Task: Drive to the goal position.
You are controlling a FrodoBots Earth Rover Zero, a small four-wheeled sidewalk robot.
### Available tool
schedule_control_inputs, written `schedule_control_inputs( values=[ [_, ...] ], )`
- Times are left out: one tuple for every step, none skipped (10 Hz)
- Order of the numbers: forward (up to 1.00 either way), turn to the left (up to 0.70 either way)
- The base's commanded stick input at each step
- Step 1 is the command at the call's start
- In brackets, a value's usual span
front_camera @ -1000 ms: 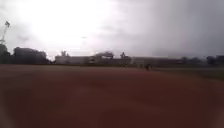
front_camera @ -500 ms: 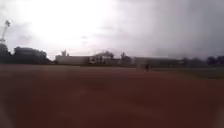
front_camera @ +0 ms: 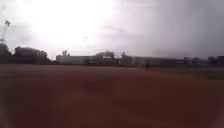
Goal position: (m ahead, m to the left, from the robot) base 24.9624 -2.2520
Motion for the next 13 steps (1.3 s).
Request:
schedule_control_inputs(
  values=[
    [0.50, -0.38],
    [0.50, -0.24],
    [0.50, -0.12],
    [0.50, 0.00],
    [0.50, -0.18],
    [0.50, -0.37],
    [0.50, 0.00],
    [0.50, 0.00],
    [0.50, 0.00],
    [0.50, 0.00],
    [0.50, 0.00],
    [0.50, 0.00],
    [0.50, 0.00]
  ],
)
